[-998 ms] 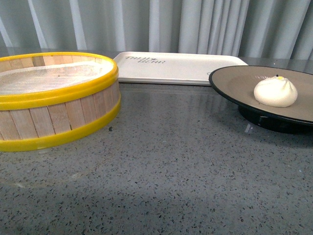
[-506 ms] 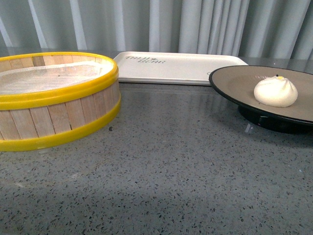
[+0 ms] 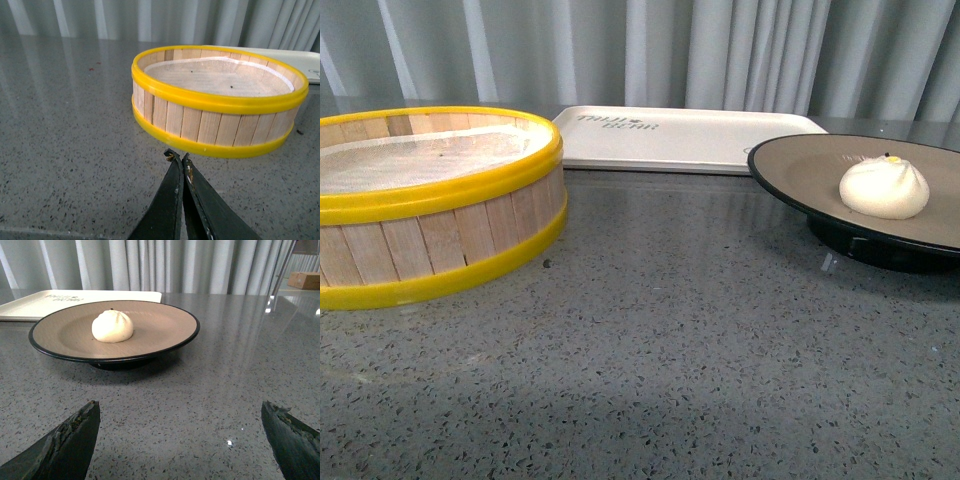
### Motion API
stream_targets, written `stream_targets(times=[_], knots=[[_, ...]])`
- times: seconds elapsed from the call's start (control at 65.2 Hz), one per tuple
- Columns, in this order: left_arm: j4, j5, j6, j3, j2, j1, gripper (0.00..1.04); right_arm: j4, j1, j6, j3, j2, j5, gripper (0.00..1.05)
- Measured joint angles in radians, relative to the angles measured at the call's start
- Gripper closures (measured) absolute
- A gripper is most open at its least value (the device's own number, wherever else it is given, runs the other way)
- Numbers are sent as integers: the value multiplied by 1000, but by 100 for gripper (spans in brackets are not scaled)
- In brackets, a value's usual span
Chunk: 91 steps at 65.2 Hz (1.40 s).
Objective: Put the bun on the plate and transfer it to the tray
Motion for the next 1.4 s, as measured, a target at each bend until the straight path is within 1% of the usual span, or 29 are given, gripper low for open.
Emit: stream_targets(times=[0.046, 0.077, 0.322, 0.399, 0.43, 0.737, 0.752, 0.783, 0.798, 0.813, 0.829, 0.859, 0.875, 0.921, 0.967, 1.044, 1.074, 1.166, 1.182, 1.289, 1.305, 1.335, 1.351, 1.366, 1.397], knots=[[-73, 2, 0, 0, -54, 0, 101, 0, 0, 0, 0, 0, 0, 8], [-93, 0, 0, 0, -81, 0, 101, 0, 0, 0, 0, 0, 0, 8], [-103, 1, 0, 0, -113, 0, 101, 0, 0, 0, 0, 0, 0, 8], [-103, 0, -1, 0, -113, 0, 83, 0, 0, 0, 0, 0, 0, 8], [-103, 0, -1, 0, -113, 0, 74, 0, 0, 0, 0, 0, 0, 8], [-103, 0, -1, 0, -113, 0, 23, 0, 0, 0, 0, 0, 1, 8], [-103, 0, -1, 0, -113, 0, 21, 2, 4, -10, 0, 2, 16, 8], [-103, 0, -1, 0, -113, 0, 16, 26, 32, -48, 1, 21, 111, 8], [-103, 1, -1, 0, -113, 0, 12, 52, 52, -80, 6, 46, 189, 8], [-103, 1, -1, 0, -113, 0, 10, 66, 58, -93, 10, 61, 226, 8], [-103, 0, -1, 0, -113, 0, 7, 92, 63, -112, 20, 94, 290, 8], [-103, -3, 0, 0, -113, 0, 5, 130, 53, -129, 40, 149, 329, 8], [-103, -1, -1, 0, -113, 0, 6, 156, 34, -129, 55, 188, 326, 8], [-103, 1, -1, 0, -113, 0, 7, 207, -15, -117, 87, 265, 292, 8], [-103, 1, -1, 0, -113, 0, 7, 274, -87, -76, 127, 365, 222, 8], [-103, 1, -1, 0, -113, 0, 7, 369, -176, -10, 174, 499, 129, 8], [-103, 0, -1, 0, -113, 0, 7, 404, -220, 44, 204, 575, 79, 8], [-103, 0, -1, 0, -113, 0, 7, 465, -302, 197, 276, 747, -37, 8], [-103, 0, -1, 0, -113, 0, 7, 469, -310, 205, 286, 766, -49, 8], [-103, 0, -1, 0, -113, 0, 7, 477, -386, 448, 392, 958, -171, 8], [-103, 0, -1, 0, -113, 0, 7, 476, -389, 459, 402, 974, -176, 8], [-103, 0, -1, 0, -113, 0, 7, 474, -397, 528, 432, 1018, -208, 8], [-103, 0, -1, 0, -113, 0, 7, 470, -400, 585, 452, 1044, -228, 8], [-103, 0, -1, 0, -113, 0, 7, 466, -401, 596, 460, 1056, -238, 8], [-103, 0, -1, 0, -113, 0, 7, 447, -399, 700, 493, 1096, -278, 8]])
